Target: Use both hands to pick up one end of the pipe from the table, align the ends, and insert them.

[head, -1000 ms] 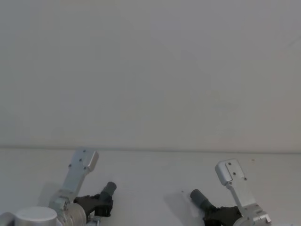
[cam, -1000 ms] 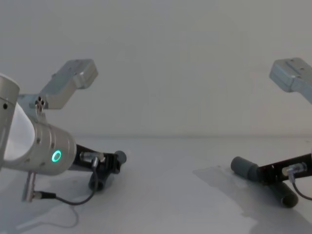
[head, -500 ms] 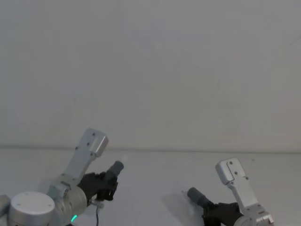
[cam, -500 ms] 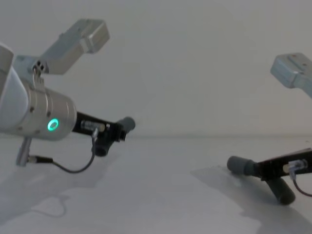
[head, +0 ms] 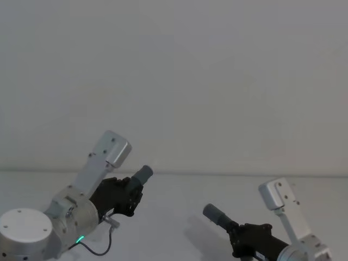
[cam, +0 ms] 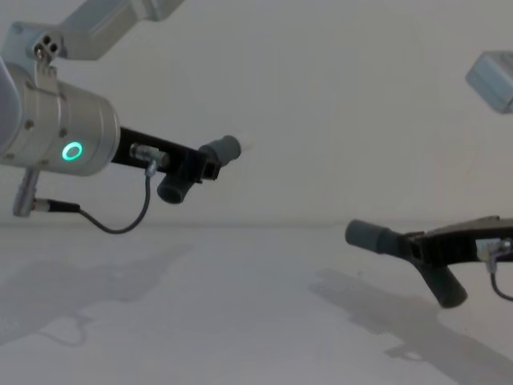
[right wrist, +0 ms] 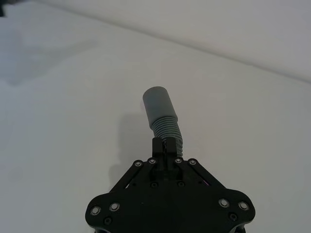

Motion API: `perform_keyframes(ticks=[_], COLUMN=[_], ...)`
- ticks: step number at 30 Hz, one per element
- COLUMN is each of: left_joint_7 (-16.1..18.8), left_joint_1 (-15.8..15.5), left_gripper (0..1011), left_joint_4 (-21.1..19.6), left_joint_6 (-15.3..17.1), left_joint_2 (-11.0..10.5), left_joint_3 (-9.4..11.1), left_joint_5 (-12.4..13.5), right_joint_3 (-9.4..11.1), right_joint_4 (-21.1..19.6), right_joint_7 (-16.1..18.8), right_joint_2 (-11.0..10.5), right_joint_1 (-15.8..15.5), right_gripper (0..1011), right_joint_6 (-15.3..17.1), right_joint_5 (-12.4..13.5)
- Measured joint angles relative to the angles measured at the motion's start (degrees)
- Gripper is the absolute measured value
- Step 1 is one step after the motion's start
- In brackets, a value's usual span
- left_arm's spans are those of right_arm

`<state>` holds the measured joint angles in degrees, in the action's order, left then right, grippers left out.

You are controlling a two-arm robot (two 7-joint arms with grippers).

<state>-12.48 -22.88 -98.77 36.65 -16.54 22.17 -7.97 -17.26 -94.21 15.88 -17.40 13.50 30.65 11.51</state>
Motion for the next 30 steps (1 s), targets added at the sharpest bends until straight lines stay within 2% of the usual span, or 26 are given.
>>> perform_keyframes(ticks=[5,12,13,15,21,25,30], left_joint_7=[-1.72,-3.63,-4.09,-4.43,-6.27,-7.72,-10.47], left_joint_1=[0.05,0.62,0.75,0.87,1.22,1.33,1.36], left_gripper=[294,294,294,294,294,294,294], left_joint_4=[-1.27,-2.56,-2.81,-3.01,-3.67,-4.05,-4.56], left_joint_6=[-1.55,-3.50,-3.95,-4.26,-5.64,-6.38,-7.19], left_joint_2=[-1.16,-2.34,-2.55,-2.76,-3.74,-4.56,-6.04], left_joint_3=[0.00,-0.51,-0.68,-0.83,-1.33,-1.59,-1.99], left_joint_5=[0.03,-0.28,-0.43,-0.57,-1.40,-2.18,-3.59], right_joint_3=[0.78,1.94,1.94,2.24,2.39,2.31,1.76], right_joint_4=[0.37,2.30,2.30,3.44,6.39,8.12,12.25], right_joint_7=[4.19,11.99,11.99,15.36,22.00,25.51,32.32], right_joint_2=[-1.07,-2.83,-2.83,-3.51,-4.77,-5.32,-6.13], right_joint_1=[-0.09,0.22,0.22,0.60,1.76,2.54,4.51], right_gripper=[25,25,25,25,24,24,24], right_joint_6=[-3.31,-8.68,-8.68,-10.71,-14.51,-16.51,-21.13], right_joint_5=[2.43,6.93,6.93,8.75,11.77,13.14,15.12])
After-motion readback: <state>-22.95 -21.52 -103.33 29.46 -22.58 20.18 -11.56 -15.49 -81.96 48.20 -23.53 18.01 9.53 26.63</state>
